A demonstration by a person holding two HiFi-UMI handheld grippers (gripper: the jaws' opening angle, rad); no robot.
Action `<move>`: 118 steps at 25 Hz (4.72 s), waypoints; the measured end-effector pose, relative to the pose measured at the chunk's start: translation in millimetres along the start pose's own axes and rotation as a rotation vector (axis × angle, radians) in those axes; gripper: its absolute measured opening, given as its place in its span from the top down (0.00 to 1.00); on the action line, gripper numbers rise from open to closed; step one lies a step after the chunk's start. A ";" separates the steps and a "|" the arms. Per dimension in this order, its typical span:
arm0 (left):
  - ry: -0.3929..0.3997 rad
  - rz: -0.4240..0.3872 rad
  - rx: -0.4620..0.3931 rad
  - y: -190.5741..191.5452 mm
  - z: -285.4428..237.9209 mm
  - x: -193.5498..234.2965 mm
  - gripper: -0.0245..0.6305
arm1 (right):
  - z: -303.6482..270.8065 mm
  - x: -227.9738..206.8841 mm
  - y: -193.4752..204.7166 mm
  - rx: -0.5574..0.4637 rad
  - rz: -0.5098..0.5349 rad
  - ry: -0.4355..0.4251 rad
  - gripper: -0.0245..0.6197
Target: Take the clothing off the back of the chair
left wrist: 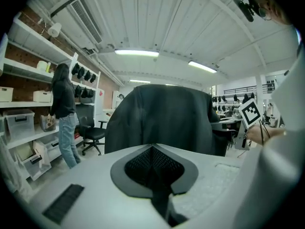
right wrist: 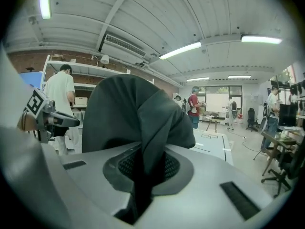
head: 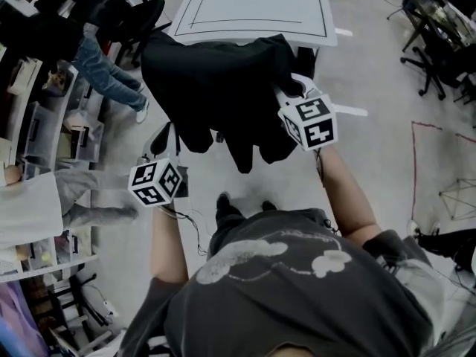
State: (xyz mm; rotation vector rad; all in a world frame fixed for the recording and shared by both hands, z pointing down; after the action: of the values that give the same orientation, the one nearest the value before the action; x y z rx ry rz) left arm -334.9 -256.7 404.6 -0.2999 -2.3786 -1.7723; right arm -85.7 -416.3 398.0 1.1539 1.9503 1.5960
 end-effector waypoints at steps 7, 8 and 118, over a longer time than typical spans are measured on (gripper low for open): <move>0.113 -0.004 -0.009 -18.9 -31.6 14.8 0.96 | 4.9 0.0 1.3 0.035 -0.033 0.051 0.95; 0.125 -0.010 -0.016 -24.0 -33.9 18.2 0.96 | 4.9 0.7 1.2 0.042 -0.035 0.067 0.95; 0.155 0.027 0.042 88.6 132.9 -58.9 0.95 | 142.1 115.9 109.3 0.124 -0.125 -0.106 0.95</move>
State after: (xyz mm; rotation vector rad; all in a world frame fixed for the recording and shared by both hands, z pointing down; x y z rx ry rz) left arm -256.5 -108.5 434.3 -0.1805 -2.2893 -1.6664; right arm -13.9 -234.1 482.7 1.1146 2.0338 1.3402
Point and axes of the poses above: the fingertips, and each gripper's own axes: z backward along the fingers, x to its left, y out of its underside, the point moved 3 cm from there along z, backward along the fingers, and after that the axes turned 9 degrees about z, right-handed, at the moved point
